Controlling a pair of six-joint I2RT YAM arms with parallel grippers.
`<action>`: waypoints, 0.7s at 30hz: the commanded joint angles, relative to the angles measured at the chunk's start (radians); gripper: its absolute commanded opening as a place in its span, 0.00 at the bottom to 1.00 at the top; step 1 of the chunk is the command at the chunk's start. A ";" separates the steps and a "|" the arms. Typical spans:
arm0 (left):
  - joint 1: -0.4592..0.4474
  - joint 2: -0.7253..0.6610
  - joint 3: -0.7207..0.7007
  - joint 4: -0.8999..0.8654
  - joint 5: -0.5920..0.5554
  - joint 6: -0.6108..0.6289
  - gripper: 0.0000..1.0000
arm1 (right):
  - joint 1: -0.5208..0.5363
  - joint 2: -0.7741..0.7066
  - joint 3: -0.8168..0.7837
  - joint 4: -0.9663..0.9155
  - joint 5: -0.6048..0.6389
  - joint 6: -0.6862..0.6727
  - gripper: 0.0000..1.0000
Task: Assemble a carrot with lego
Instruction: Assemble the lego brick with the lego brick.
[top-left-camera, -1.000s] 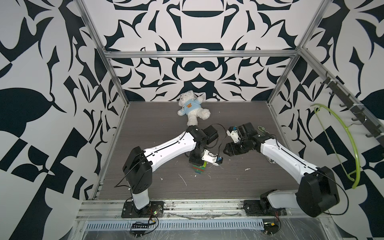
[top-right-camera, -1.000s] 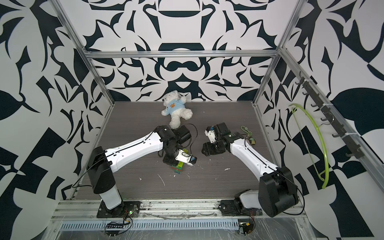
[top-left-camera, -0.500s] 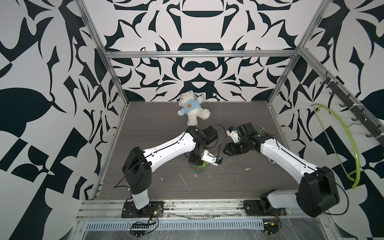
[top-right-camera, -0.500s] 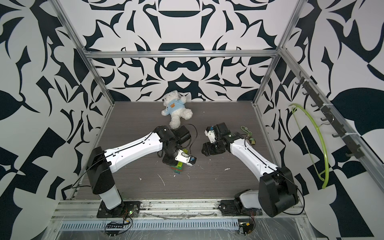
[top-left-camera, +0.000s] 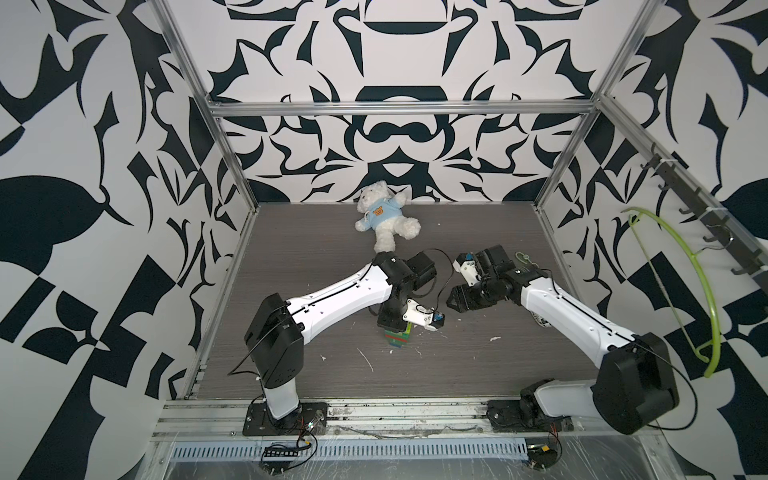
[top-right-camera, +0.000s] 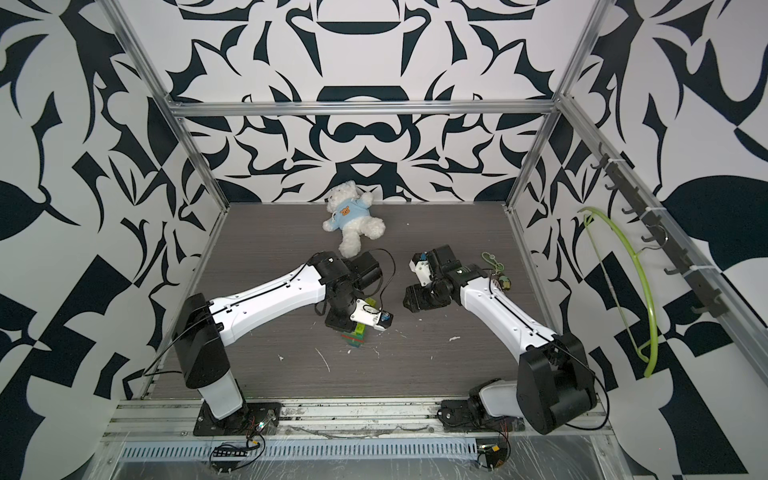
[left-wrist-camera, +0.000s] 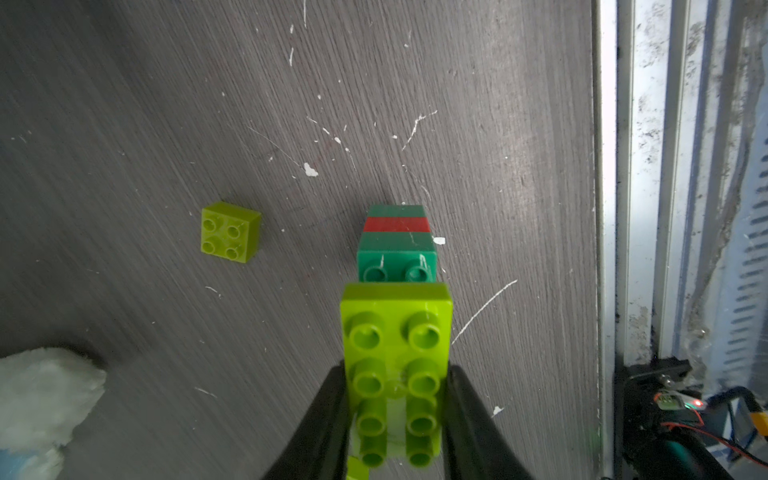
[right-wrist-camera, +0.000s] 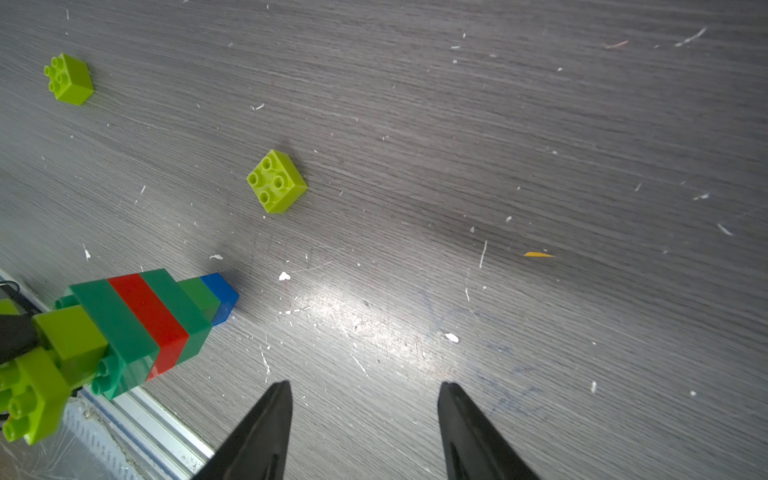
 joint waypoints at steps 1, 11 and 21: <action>-0.017 0.075 -0.012 -0.101 -0.043 -0.009 0.08 | 0.007 0.008 0.003 0.008 -0.009 -0.005 0.61; -0.067 0.117 0.017 -0.139 -0.094 -0.033 0.06 | 0.007 0.007 0.001 0.007 -0.005 -0.005 0.61; -0.022 0.103 -0.017 -0.087 0.041 -0.030 0.08 | 0.007 0.002 0.003 0.005 -0.006 -0.006 0.61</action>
